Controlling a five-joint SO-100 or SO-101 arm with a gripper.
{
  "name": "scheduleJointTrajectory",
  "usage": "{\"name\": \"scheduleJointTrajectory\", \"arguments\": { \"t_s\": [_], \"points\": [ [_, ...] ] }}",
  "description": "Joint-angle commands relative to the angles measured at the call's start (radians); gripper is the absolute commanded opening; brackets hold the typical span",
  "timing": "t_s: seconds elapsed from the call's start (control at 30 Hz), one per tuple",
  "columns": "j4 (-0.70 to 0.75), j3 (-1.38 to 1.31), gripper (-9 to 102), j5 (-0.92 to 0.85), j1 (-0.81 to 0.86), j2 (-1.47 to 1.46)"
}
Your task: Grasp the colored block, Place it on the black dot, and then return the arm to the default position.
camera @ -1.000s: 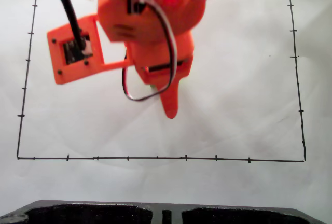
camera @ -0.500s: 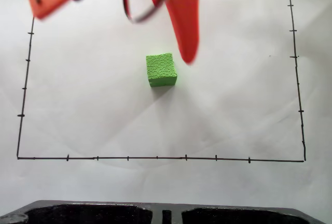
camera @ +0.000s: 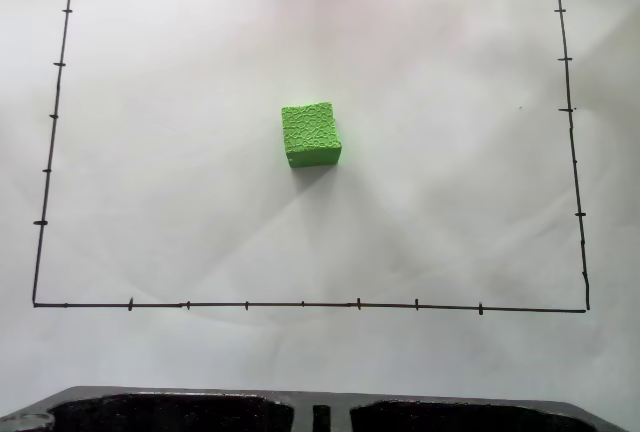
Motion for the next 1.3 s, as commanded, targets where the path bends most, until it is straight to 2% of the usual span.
{"name": "scheduleJointTrajectory", "arguments": {
  "t_s": [0.0, 0.2, 0.5, 0.67, 1.27],
  "points": [
    [-0.038, 0.084, 0, 0.012, -0.008, 0.110],
    [-0.100, 0.259, 0, 0.037, 0.009, 0.273],
    [-0.379, 0.472, 0, 0.031, 0.031, 0.370],
    [-0.465, 0.537, 0, 0.078, 0.015, 0.371],
    [-0.436, 0.540, 0, 0.109, 0.011, 0.373]
  ]
}}
